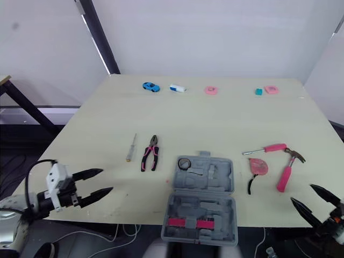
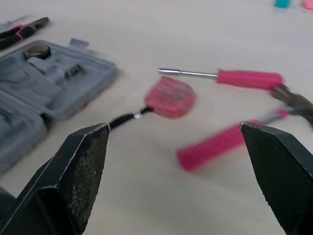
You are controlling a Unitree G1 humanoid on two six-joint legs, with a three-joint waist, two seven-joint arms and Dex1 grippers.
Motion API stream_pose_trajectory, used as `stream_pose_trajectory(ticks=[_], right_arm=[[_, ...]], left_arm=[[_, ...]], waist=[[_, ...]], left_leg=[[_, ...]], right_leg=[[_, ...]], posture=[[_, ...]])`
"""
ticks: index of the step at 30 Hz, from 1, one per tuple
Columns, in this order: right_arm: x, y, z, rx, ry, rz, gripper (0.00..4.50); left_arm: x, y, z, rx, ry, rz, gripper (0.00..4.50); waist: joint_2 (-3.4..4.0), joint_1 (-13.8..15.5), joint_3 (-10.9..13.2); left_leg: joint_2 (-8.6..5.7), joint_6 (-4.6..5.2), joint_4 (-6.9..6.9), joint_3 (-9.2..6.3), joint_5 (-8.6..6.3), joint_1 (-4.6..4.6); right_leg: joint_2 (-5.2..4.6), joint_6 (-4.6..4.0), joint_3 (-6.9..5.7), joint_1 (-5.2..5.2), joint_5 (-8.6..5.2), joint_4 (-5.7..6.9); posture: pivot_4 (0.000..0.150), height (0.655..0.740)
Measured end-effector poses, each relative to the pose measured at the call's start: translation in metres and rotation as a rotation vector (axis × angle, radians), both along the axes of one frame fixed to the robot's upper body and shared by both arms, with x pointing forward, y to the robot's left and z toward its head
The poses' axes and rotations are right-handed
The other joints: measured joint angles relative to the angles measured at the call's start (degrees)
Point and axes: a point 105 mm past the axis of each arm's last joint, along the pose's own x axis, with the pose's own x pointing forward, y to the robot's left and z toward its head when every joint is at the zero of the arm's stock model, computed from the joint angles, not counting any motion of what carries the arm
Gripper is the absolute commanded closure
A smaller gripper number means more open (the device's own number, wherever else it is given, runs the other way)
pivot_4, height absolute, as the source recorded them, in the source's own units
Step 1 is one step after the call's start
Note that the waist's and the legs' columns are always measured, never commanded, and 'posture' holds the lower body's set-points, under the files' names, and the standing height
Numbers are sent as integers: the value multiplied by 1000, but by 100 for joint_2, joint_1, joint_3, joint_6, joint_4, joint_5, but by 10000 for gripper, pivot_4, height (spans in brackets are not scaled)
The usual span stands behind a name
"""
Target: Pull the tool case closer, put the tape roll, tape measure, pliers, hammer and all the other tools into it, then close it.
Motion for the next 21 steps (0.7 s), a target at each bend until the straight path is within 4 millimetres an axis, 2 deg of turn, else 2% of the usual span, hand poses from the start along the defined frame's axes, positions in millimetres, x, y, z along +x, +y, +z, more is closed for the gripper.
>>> stream_pose_trajectory(ticks=[3,7,10,13,15,21], right_arm=[[13,20,2,-4,-2,-4,0],[38,45,-10,-3,28,-118,0],[46,63,-15,1,51,-159,0],[50,68,-22,4,81,-209,0],[56,75,-33,-2,125,-271,0],[62,81,-50,-58,213,-354,0]], left_arm=[[7,-21,9,-5,-12,-87,888],[15,-62,31,-2,-69,-275,888],[15,-84,47,2,-98,-378,888],[14,-94,53,-9,-99,-419,888],[14,-108,63,-20,-112,-478,888],[8,-127,80,-48,-122,-556,888]], waist=[[0,3,0],[0,7,0],[5,7,0],[3,7,2],[2,3,3],[-2,-13,5]], left_leg=[[-1,15,-13,-1,9,-1],[-6,13,-14,-1,11,-5],[-11,14,-22,-1,11,-6],[-17,15,-25,-2,11,-8],[-22,16,-25,0,12,-6],[-23,17,-21,5,12,1]], right_leg=[[0,-1,-4,-2,-1,-8],[-3,-3,-5,-7,-1,-6],[0,-3,-11,-8,-1,-9],[5,-2,-14,-8,-1,-9],[42,0,-21,-8,-2,-5],[73,4,-16,-8,-3,-1]], posture=[[1500,7400],[1500,7400],[1500,7400],[1500,7400],[1500,7400],[1500,7400]])
